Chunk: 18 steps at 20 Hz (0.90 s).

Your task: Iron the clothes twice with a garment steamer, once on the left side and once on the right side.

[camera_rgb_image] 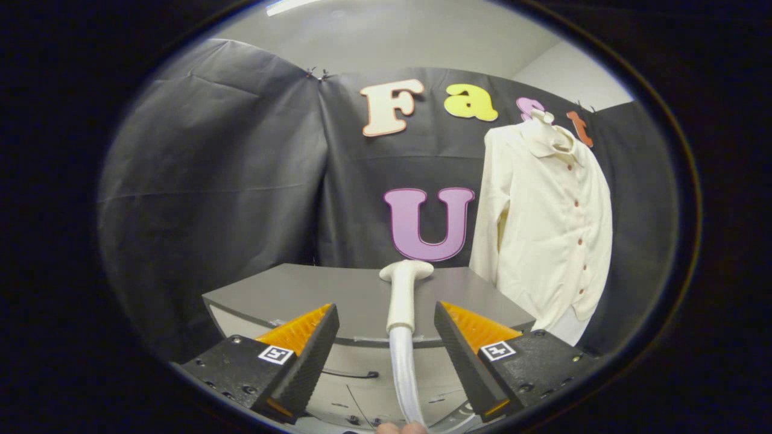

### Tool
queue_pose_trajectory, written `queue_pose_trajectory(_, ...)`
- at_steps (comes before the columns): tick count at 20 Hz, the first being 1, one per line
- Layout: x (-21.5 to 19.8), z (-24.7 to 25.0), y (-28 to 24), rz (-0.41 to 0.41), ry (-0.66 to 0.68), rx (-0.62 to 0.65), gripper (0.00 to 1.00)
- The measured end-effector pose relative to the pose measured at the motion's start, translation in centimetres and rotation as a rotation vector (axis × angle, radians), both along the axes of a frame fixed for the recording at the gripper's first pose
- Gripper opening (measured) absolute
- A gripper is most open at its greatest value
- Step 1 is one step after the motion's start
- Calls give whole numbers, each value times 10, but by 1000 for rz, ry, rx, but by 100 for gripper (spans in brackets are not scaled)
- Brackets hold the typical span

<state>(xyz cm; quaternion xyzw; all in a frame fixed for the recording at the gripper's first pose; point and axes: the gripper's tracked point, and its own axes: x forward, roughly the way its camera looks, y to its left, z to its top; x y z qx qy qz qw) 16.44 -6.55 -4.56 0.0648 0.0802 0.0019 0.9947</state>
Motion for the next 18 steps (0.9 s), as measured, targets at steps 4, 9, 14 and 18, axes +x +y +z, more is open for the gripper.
queue_pose_trajectory(4, 33, -9, -12, -14, 60, 20, 97)
queue_pose_trajectory(9, 70, -32, -13, -9, 145, 15, 97)
queue_pose_trajectory(14, 97, -53, -9, -18, 190, -12, 97)
queue_pose_trajectory(18, 115, -74, -3, -17, 273, -48, 86)
